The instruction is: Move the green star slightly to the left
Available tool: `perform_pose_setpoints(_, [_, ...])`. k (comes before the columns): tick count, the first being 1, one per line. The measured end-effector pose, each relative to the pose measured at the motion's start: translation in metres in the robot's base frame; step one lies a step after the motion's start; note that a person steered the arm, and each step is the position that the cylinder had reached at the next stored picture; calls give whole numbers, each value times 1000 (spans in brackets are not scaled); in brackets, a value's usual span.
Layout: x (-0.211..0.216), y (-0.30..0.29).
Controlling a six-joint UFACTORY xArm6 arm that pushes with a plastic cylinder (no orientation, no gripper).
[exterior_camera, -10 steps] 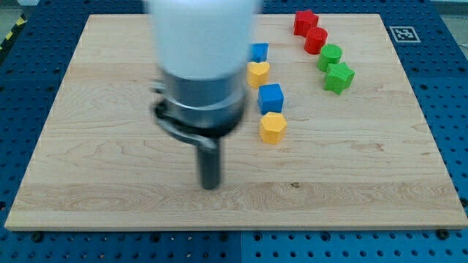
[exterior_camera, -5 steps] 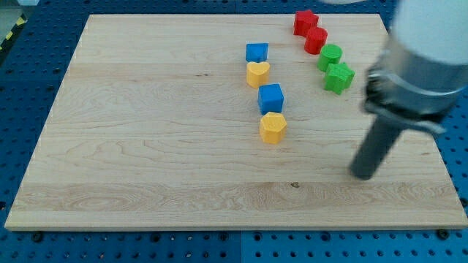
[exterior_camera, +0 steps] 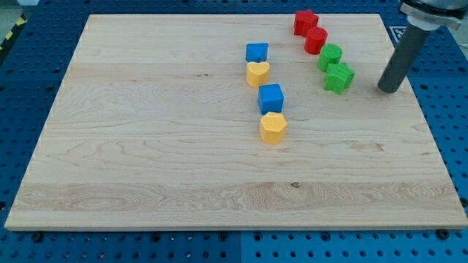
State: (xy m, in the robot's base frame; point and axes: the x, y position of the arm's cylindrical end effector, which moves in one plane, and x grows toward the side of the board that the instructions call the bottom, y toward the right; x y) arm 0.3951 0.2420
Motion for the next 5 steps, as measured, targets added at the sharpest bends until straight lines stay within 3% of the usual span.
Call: perform_pose_setpoints(5, [-12,-26])
